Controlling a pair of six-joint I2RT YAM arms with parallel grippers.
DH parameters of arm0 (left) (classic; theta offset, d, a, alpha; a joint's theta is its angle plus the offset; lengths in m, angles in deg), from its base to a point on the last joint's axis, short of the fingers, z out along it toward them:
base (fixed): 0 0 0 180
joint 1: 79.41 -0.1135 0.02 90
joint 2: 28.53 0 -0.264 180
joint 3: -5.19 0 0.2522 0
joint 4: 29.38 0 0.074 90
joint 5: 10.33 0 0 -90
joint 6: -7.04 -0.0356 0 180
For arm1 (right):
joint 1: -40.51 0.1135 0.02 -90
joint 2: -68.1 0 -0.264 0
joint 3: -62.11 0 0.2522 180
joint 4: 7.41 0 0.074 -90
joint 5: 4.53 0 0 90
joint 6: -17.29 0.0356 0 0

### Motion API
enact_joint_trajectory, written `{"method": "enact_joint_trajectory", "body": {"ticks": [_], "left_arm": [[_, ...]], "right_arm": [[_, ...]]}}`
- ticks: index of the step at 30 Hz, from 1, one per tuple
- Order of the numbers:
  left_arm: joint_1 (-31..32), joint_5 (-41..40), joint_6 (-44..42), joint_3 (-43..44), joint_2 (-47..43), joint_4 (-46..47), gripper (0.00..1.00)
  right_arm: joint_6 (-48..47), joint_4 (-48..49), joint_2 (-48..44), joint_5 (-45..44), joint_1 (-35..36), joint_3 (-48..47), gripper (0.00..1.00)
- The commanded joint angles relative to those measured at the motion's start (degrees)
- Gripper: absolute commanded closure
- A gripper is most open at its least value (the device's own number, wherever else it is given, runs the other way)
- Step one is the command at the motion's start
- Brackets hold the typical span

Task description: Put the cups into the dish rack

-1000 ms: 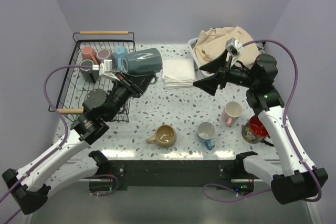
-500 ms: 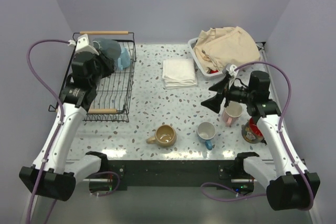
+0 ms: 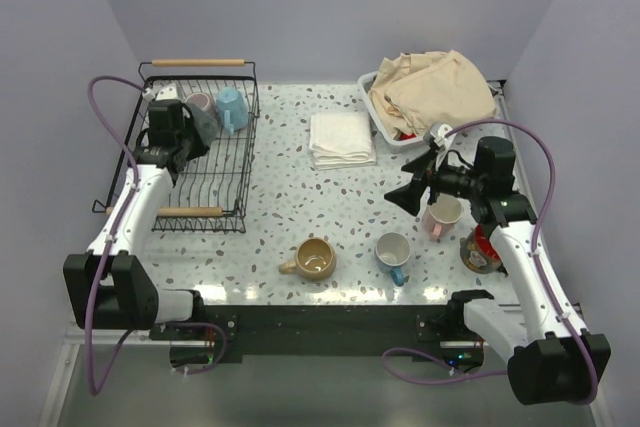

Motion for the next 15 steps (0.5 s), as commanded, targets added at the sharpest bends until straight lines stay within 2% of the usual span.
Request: {"method": "enact_joint_trajectory", "body": {"ticks": [1,15], "left_arm": [[-0.16,-2.28,-2.85,-0.68,1.68,8.89,1.0],[-0.16,-8.34,-4.26,3.26,14.94,11.62,1.0]], "right_arm": [[-1.19,0.39,-0.6,-0.78,-0.16,-2.11,0.01],[-1.63,-0.14,-0.51,-2.36,-0.25,-2.29,0.01]]}}
